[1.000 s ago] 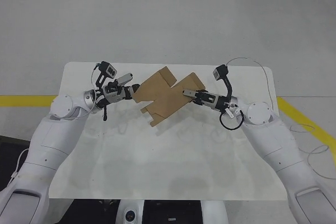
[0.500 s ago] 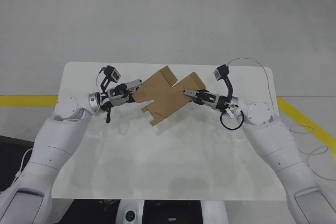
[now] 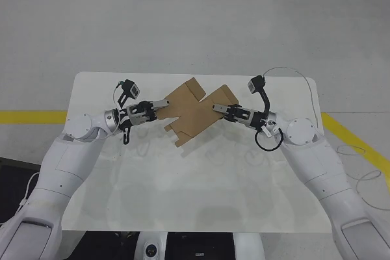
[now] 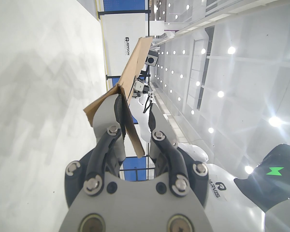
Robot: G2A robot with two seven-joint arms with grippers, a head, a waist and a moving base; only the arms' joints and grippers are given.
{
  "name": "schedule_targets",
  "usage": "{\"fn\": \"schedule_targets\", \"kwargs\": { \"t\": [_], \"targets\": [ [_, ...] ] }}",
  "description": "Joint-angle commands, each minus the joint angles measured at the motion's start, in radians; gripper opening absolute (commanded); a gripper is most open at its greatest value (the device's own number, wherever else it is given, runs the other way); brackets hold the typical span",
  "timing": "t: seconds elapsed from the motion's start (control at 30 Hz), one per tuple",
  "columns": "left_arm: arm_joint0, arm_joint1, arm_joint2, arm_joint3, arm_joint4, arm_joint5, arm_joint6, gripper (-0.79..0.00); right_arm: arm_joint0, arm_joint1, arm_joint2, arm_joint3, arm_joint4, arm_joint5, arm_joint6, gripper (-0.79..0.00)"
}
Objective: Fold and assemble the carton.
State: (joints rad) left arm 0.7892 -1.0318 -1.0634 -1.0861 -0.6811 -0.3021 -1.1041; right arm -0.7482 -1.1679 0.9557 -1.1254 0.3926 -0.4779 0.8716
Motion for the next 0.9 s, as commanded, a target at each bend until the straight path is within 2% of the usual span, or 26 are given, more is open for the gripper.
{"fn": "schedule_targets", "kwargs": {
  "t": [0.0,0.13,0.27,0.57,0.7,0.87],
  "targets": [
    [-0.001,-0.002,0.001,0.001,0.011,-0.002,0.003,-0.570,0.001,-0.001,0.001,-0.001,-0.007,0.003,0.001,-0.785],
    [-0.005,-0.004,0.000,0.005,0.036,-0.008,0.007,-0.613,0.000,-0.002,0.005,0.000,-0.018,0.008,0.000,-0.785],
    [-0.007,-0.007,0.000,0.010,0.056,-0.006,0.015,-0.785,-0.002,-0.004,0.010,-0.006,-0.028,0.011,0.000,-0.785],
    [-0.010,-0.015,0.000,0.018,0.066,0.005,0.016,-0.785,-0.007,-0.007,0.018,-0.012,-0.044,0.019,-0.001,-0.785],
    [-0.008,-0.017,-0.002,0.010,0.066,0.009,0.007,-0.714,-0.008,-0.008,0.023,-0.014,-0.051,0.019,-0.002,-0.785],
    [-0.002,-0.019,-0.006,0.000,0.071,0.010,0.001,-0.733,-0.010,-0.011,0.027,-0.015,-0.055,0.021,-0.004,-0.785]
  ]
}}
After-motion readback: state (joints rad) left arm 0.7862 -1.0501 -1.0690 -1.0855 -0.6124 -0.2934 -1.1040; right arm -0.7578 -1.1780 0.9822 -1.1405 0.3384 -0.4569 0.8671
